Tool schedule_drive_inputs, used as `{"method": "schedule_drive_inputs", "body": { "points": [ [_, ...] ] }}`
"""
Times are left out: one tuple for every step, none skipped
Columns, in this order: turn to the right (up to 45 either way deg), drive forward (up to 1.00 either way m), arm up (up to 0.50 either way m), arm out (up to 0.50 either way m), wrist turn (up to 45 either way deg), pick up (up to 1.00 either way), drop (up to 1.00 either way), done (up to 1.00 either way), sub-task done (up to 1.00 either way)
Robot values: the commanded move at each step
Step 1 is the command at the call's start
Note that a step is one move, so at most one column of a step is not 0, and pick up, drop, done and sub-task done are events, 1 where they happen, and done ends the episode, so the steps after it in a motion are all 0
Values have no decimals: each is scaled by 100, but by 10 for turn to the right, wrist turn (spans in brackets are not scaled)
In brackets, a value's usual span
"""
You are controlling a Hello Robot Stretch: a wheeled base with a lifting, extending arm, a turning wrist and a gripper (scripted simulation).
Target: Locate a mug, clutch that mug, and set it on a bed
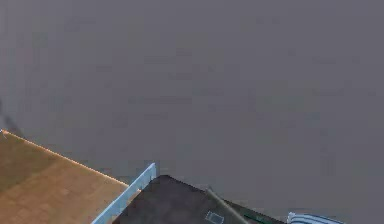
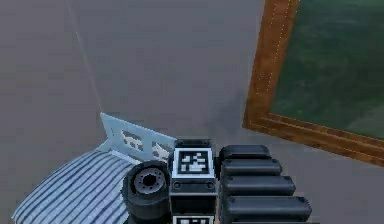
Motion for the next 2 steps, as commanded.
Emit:
{"method": "schedule_drive_inputs", "body": {
  "points": [
    [-300,0,0,0,0,0,0,0,0],
    [0,0,0,32,0,0,0,0,0]
  ]
}}
